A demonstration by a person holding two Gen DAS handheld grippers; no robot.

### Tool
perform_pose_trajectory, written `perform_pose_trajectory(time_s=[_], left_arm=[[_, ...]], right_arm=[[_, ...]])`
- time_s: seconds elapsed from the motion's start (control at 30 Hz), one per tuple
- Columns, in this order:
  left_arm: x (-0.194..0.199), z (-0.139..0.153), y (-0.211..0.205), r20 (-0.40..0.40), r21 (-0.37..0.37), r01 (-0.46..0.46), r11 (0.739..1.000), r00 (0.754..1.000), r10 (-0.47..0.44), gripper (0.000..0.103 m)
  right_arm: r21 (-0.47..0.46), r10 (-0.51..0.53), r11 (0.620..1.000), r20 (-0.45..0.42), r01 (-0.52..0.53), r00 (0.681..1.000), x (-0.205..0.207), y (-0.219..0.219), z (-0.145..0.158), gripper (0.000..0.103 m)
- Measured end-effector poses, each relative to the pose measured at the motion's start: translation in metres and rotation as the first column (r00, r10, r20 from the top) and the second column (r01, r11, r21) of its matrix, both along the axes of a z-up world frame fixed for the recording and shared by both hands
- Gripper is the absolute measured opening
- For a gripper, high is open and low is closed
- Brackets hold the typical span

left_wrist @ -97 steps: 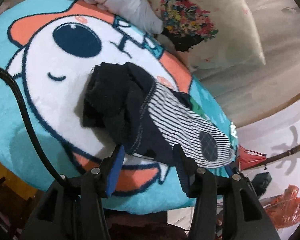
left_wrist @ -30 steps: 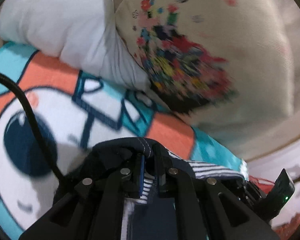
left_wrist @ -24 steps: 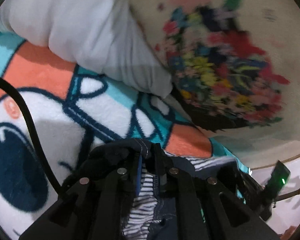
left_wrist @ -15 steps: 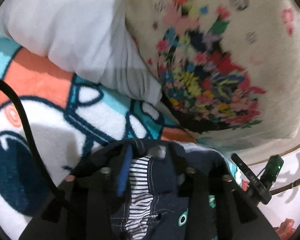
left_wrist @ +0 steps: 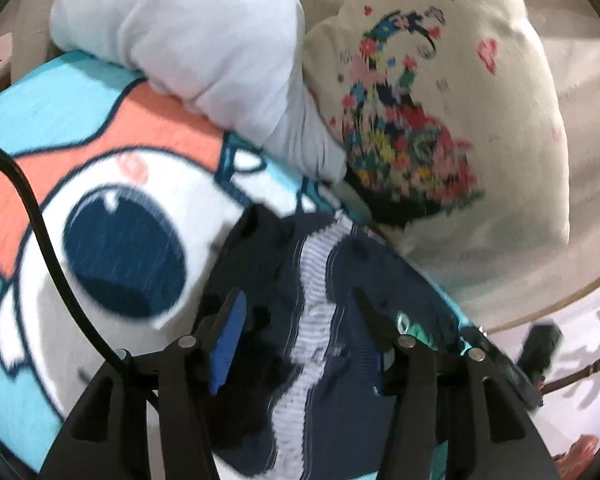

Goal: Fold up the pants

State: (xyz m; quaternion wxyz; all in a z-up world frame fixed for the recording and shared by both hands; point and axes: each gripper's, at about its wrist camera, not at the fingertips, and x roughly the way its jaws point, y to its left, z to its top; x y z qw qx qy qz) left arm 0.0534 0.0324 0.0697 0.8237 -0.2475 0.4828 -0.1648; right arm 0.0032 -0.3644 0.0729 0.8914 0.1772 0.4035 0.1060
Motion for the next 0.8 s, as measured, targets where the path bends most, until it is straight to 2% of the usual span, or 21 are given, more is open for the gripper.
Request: perform_pose_trajectory(time_s=[0.07, 0.13, 0.17, 0.2, 0.23, 0.3, 0.4, 0.5, 0.57, 0.7, 0.8], left_arm=[[-0.013, -0.004, -0.001, -0.003, 0.008, 0.001, 1.0, 1.0, -0.001, 0.054], [-0.02, -0.006, 0.003, -0.005, 0.005, -0.002, 1.0, 1.0, 0.002, 0.055], [-0.025, -0.005, 0.009, -0.002, 0.007, -0.009, 1.0, 1.0, 0.009, 0.055], [-0.025, -0.006, 0.011, 0.003, 0.012, -0.018, 1.0, 1.0, 0.018, 0.057], [-0.026, -0.006, 0.014, 0.008, 0.021, -0.028, 0.999, 1.0, 0.028, 0.058], [-0.028, -0.009, 0.022, 0.02, 0.044, -0.061, 0.997, 0.998, 0.06, 0.059], [-0.03, -0.021, 0.029, 0.008, 0.071, -0.086, 0.994, 0.996, 0.085, 0.059], [-0.033, -0.036, 0.026, -0.022, 0.129, -0.083, 0.988, 0.996, 0.086, 0.059], [-0.033, -0.045, 0.023, -0.036, 0.194, -0.079, 0.978, 0.996, 0.088, 0.059], [-0.041, -0.038, 0.022, 0.0, 0.262, -0.09, 0.961, 0.996, 0.093, 0.059], [-0.053, -0.024, 0.027, 0.046, 0.263, -0.116, 0.958, 0.993, 0.107, 0.059]], right_arm=[[-0.067, -0.093, 0.994, -0.07, 0.088, 0.993, 0.017, -0.01, -0.022, 0.054], [-0.102, -0.241, 0.968, -0.137, 0.228, 0.961, 0.023, -0.037, -0.041, 0.053], [-0.074, -0.301, 0.953, -0.151, 0.293, 0.942, 0.019, -0.053, -0.045, 0.05], [-0.021, -0.323, 0.946, -0.142, 0.324, 0.936, 0.01, -0.063, -0.043, 0.044], [0.005, -0.353, 0.934, -0.12, 0.356, 0.928, -0.005, -0.07, -0.034, 0.044], [-0.031, -0.378, 0.926, -0.056, 0.377, 0.924, -0.034, -0.069, -0.013, 0.05], [-0.025, -0.333, 0.943, 0.003, 0.333, 0.943, -0.072, -0.06, 0.009, 0.057], [0.002, -0.276, 0.961, 0.011, 0.276, 0.961, -0.119, -0.053, 0.011, 0.057], [-0.006, -0.264, 0.965, 0.004, 0.264, 0.965, -0.141, -0.044, 0.003, 0.058], [-0.065, -0.338, 0.939, 0.013, 0.338, 0.941, -0.169, -0.042, -0.021, 0.058], [-0.033, -0.404, 0.913, 0.054, 0.406, 0.913, -0.193, -0.048, -0.021, 0.059]])
